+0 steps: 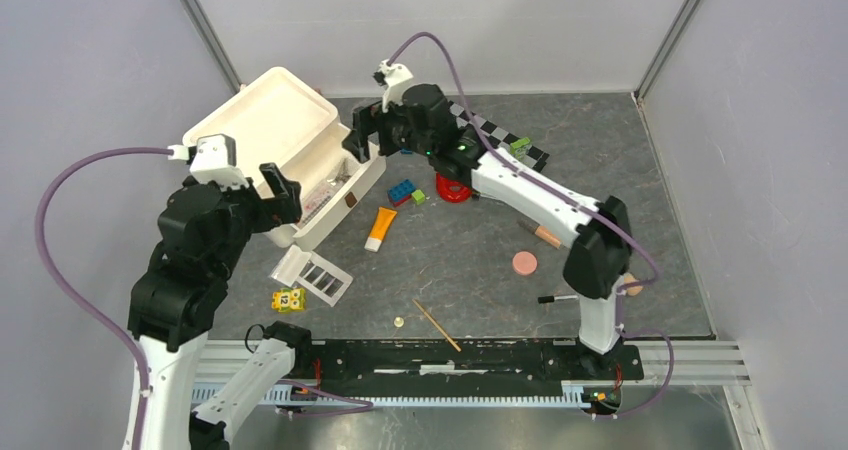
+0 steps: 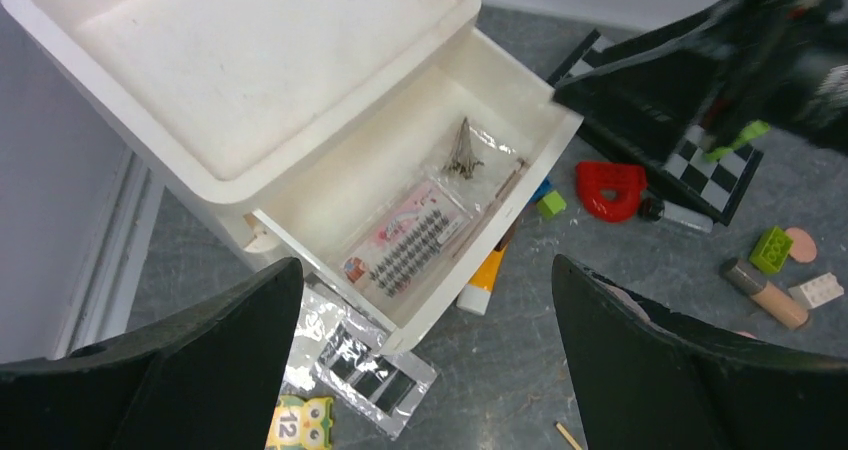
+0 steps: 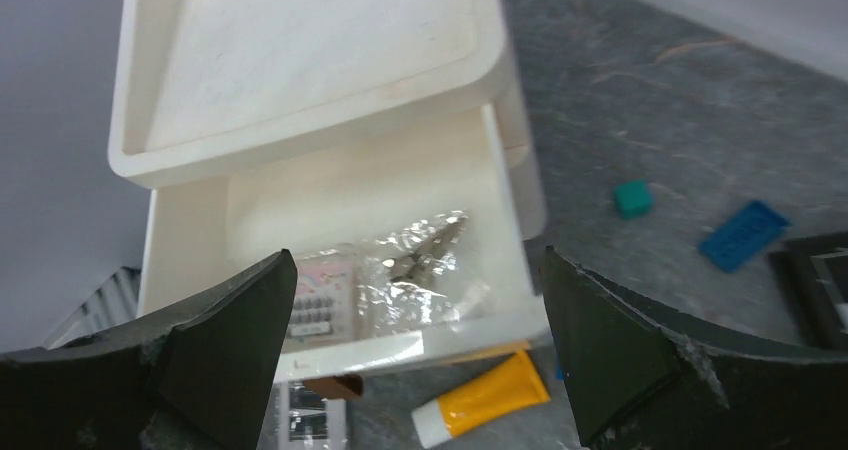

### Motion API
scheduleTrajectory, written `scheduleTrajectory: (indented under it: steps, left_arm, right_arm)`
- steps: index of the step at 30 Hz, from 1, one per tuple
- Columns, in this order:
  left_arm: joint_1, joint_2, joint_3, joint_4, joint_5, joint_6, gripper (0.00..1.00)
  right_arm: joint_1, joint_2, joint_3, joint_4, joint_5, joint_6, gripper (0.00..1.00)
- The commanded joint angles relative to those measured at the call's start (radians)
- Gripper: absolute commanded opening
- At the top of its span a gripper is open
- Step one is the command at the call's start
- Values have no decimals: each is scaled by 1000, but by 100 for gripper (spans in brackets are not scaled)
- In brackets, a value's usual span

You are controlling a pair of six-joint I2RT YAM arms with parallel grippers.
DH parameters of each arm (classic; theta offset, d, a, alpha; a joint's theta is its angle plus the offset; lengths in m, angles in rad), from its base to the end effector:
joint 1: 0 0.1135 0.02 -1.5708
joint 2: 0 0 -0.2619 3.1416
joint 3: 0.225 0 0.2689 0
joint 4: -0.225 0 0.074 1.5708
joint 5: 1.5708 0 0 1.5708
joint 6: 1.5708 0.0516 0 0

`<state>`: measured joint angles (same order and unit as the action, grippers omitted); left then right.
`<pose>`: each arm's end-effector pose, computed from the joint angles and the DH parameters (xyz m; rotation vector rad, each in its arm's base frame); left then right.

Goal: Organize the makeup
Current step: Place the makeup tool in the drawer.

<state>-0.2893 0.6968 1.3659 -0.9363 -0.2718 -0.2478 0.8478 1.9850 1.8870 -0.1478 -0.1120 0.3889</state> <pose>0.1064 -0.0172 0.4586 -0.1521 1.8235 -0.1285 0.3355 0.3890 0.3568 -0.5198 1.8554 0.9585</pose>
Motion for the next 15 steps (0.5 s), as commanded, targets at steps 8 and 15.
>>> scheduleTrajectory:
  steps: [8,15]
  left_arm:
    - [4,52,-140,-133,155,-148,100]
    - [4,-5,-157,-121,181,-189,100]
  right_arm:
    - [-30,-413,-322,-182,521,-338,98]
    - [-86,-644,-762,-36,529,-267,98]
